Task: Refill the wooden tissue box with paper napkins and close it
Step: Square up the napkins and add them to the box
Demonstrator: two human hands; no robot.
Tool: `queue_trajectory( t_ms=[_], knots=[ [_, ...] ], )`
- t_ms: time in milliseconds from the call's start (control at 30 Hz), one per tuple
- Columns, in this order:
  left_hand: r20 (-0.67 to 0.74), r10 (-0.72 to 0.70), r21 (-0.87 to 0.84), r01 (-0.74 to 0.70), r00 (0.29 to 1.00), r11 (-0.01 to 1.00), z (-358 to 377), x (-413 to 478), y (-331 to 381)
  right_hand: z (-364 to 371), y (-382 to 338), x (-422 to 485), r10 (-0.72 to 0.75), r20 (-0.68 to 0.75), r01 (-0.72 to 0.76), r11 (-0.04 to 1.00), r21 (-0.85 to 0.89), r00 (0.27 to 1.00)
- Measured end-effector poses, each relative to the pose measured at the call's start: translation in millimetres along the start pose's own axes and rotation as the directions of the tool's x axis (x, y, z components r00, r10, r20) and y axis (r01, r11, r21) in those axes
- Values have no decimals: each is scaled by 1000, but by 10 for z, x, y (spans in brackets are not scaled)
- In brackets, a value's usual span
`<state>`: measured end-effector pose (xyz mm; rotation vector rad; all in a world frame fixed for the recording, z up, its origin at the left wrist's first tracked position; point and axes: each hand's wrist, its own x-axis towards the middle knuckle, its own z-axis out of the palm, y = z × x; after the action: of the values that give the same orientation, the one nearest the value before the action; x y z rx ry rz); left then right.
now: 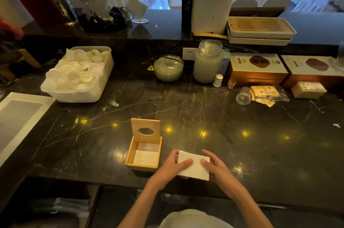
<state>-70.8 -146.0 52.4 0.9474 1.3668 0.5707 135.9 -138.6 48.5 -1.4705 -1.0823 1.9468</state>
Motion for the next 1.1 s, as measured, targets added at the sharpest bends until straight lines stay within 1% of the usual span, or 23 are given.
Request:
queue_trajectory(
  t_ms=[67,100,133,167,200,233,267,333,500,533,567,633,667,700,733,800,867,900,1033,1100],
  knots=[
    [40,10,-6,-10,999,1000,-175,-101,71,3,-137,-4,22,144,-23,1000,1,989],
    [63,18,3,-19,998,1000,-267,-162,117,30,-223,16,31,209,-18,998,-66,977],
    [78,27,19,-28,997,999,-364,-223,165,85,-320,59,43,266,7,983,-184,963],
    [81,33,42,-37,996,998,-461,-285,220,168,-422,124,62,317,48,943,-329,946],
    [75,39,63,-43,996,997,-564,-334,252,273,-524,201,82,351,98,879,-466,933],
    [65,44,74,-49,997,996,-671,-381,280,392,-609,288,91,378,152,810,-566,921],
    [63,51,69,-56,997,996,-785,-413,293,513,-679,371,91,400,197,758,-622,912],
    [62,70,21,-72,996,997,-1016,-475,279,749,-775,490,81,418,239,716,-656,905],
    [46,70,-141,-63,996,988,-1516,-547,130,1190,-851,590,51,363,212,732,-647,930],
    [4,80,-165,-78,997,983,-1596,-516,85,1243,-860,613,41,344,203,738,-643,938],
    [-72,83,-168,-94,994,981,-1663,-470,40,1290,-889,634,33,324,194,742,-642,945],
    [-261,62,-115,-95,963,989,-1804,-355,-101,1392,-961,694,29,283,173,730,-661,959],
    [-322,47,-70,-73,946,995,-1868,-313,-178,1446,-988,733,30,265,166,711,-684,964],
    [-332,32,-29,-44,943,999,-1923,-292,-250,1508,-1027,768,43,243,150,682,-716,969],
    [-295,11,10,-8,955,1000,-1968,-264,-352,1561,-1060,814,52,221,135,649,-749,974],
    [-155,-28,25,33,987,999,-1989,-249,-505,1679,-1102,902,87,171,95,555,-827,981],
    [-44,-34,18,35,998,999,-1969,-248,-582,1810,-1127,996,145,152,73,445,-892,978],
    [-17,-32,26,32,999,999,-1959,-244,-597,1880,-1141,1031,182,141,59,392,-918,973],
    [17,-29,2,29,999,1000,-1986,-207,-608,2106,-1117,1218,317,62,10,161,-987,946],
    [34,-28,9,27,999,1000,-2016,-189,-614,2188,-1088,1291,347,15,-14,82,-997,938]
  ],
)
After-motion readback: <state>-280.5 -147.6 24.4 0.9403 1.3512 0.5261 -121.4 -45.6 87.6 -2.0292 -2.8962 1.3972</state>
